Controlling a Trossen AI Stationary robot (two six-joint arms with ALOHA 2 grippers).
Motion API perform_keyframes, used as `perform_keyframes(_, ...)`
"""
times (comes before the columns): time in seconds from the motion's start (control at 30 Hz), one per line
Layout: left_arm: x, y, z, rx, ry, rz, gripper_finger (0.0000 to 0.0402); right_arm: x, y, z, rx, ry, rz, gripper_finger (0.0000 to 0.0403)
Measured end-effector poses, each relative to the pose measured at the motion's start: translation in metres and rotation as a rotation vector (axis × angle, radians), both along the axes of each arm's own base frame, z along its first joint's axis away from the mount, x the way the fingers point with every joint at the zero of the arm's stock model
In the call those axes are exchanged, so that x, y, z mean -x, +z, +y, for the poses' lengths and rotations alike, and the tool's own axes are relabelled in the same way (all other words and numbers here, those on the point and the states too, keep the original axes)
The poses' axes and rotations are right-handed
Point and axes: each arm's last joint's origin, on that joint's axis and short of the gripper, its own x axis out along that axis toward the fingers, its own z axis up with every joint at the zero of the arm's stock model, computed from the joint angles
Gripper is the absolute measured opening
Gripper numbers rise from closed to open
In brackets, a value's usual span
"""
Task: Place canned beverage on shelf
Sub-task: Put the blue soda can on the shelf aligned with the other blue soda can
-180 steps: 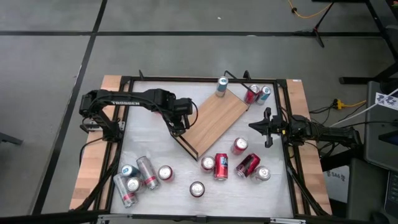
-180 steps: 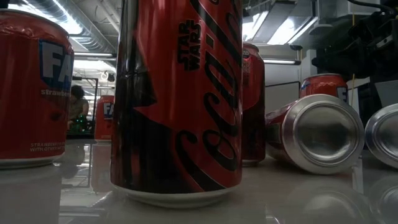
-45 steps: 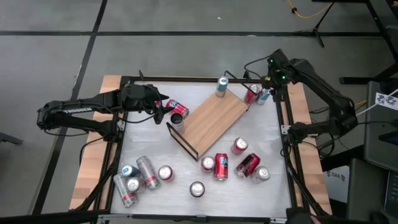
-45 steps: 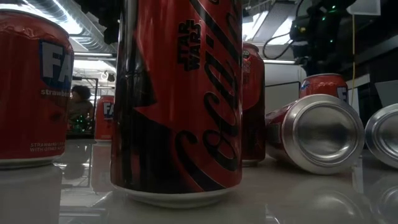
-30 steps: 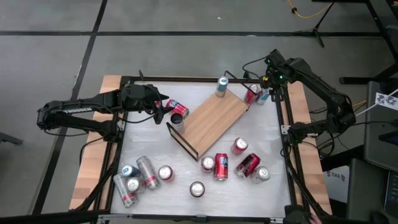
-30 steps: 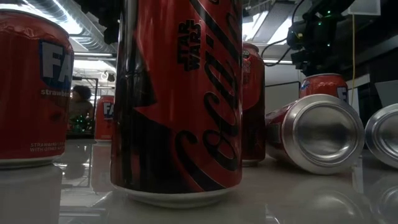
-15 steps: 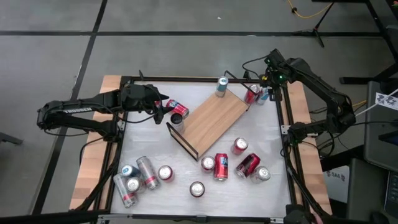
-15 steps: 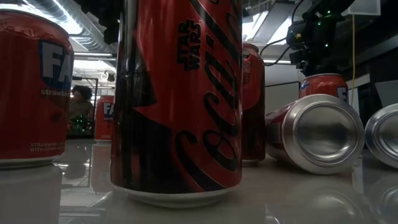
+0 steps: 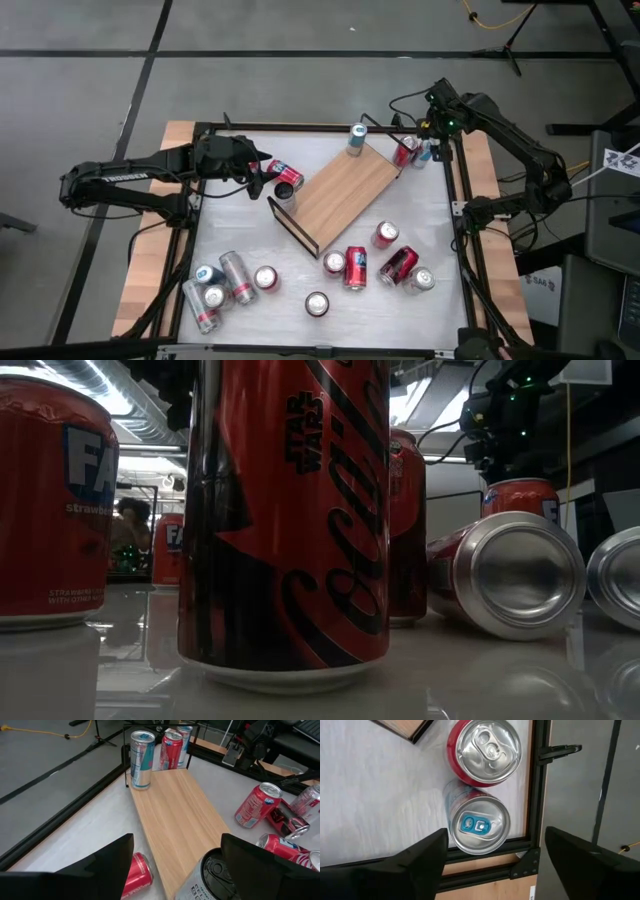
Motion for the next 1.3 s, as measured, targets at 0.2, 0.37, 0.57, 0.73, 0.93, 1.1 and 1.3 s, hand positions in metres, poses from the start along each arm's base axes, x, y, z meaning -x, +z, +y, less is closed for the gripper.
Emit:
perform_keyframes(0.2,0.000,0.000,0.000,0.000,0.000,0.000,0.0293,0.000,0.000,0.000,0.013,0.034,0.027,0.0331)
perform_keyframes(0.37,0.000,0.000,0.000,0.000,0.000,0.000,0.0293,-0.002,-0.007,-0.004,-0.022,0.027,0.057,0.0332)
perform_keyframes(0.57,0.000,0.000,0.000,0.000,0.000,0.000,0.0293,-0.007,-0.022,-0.012,-0.094,-0.005,0.106,0.0332)
perform_keyframes(0.73,0.000,0.000,0.000,0.000,0.000,0.000,0.0293,-0.009,-0.026,-0.015,-0.108,-0.035,0.108,0.0332)
perform_keyframes(0.93,0.000,0.000,0.000,0.001,0.000,0.004,0.0293,-0.009,-0.039,-0.015,-0.138,-0.039,0.128,0.0333)
perform_keyframes(1.1,0.001,-0.002,0.000,0.005,0.001,0.023,0.0293,-0.007,-0.055,-0.013,-0.150,-0.035,0.140,0.0333)
perform_keyframes(1.3,0.001,-0.002,0.000,0.005,0.000,0.023,0.0293,-0.008,-0.057,-0.014,-0.137,-0.034,0.129,0.0333)
